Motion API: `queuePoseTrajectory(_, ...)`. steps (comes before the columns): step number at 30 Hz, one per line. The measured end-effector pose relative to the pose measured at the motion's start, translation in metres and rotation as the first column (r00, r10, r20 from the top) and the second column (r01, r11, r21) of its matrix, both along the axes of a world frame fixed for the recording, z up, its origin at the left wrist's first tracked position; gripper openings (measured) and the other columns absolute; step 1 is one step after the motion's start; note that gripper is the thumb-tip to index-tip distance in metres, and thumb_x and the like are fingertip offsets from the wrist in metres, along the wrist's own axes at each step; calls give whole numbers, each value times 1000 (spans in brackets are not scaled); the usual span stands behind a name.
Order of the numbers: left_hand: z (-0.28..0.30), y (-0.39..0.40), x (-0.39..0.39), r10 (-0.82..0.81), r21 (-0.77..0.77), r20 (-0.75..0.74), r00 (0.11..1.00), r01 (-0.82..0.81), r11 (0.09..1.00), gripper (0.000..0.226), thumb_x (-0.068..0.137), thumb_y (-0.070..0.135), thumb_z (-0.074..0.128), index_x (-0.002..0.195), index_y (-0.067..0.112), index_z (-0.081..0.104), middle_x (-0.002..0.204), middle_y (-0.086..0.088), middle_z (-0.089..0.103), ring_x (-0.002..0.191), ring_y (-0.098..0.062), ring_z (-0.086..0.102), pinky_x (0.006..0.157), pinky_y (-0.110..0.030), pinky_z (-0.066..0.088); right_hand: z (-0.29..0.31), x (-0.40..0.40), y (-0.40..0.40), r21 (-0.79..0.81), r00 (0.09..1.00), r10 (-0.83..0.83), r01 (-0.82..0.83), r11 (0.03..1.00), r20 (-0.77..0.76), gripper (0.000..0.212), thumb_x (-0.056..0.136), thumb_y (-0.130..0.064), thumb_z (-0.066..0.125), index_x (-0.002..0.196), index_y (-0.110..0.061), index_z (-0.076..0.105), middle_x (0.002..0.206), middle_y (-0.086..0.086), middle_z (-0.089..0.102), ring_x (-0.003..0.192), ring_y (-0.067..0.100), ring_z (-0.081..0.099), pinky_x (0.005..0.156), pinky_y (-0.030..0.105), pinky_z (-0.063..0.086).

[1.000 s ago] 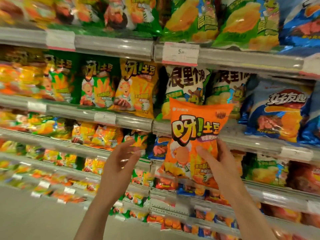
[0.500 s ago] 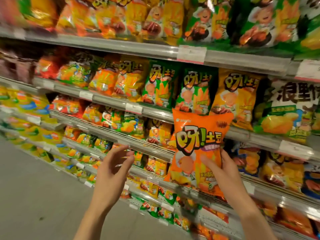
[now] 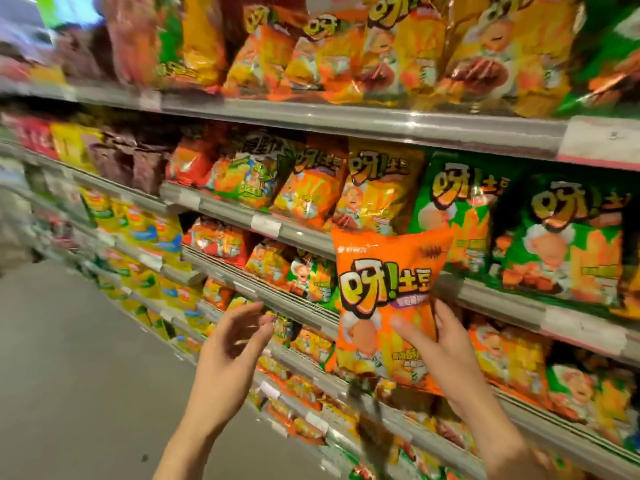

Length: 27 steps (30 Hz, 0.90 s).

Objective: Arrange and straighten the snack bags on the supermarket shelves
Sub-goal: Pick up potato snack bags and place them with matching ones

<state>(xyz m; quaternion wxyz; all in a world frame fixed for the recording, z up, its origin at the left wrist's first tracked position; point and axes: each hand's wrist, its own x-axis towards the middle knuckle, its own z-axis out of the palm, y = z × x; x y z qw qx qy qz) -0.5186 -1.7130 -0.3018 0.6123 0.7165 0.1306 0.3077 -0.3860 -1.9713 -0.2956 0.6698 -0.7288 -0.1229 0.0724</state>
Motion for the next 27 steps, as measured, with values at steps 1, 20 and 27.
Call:
queuePoseTrajectory(1, 3, 19, 9, -6, 1, -7, 1000, 6, 1000, 25, 82, 44, 79, 105, 49, 71, 107, 4, 77, 102, -15, 72, 94, -42, 55, 0, 13, 20, 5, 1000, -3, 3, 1000, -11, 108, 57, -75, 85, 149, -38, 42, 140, -14, 60, 125, 12, 61, 106, 50, 49)
queuePoseTrajectory(20, 29, 273, 151, -124, 89, -2, 992, 124, 988, 32, 90, 33, 76, 121, 31, 66, 109, 9, 74, 105, -10, 69, 92, -30, 54, 45, 98, 268, -5, 993, -41, 42, 999, 113, 85, 66, -66, 82, 140, -37, 51, 135, -20, 62, 124, -2, 58, 109, 41, 47)
queuePoseTrajectory(27, 50, 338, 238, -242, 259, -62, 968, 250, 933, 39, 93, 32, 74, 129, 32, 59, 121, 13, 64, 107, 3, 62, 87, -14, 46, 64, 103, 316, -37, 946, -278, 288, 957, 170, 89, 72, -65, 80, 146, -31, 44, 143, -26, 49, 136, 1, 43, 115, 32, 37)
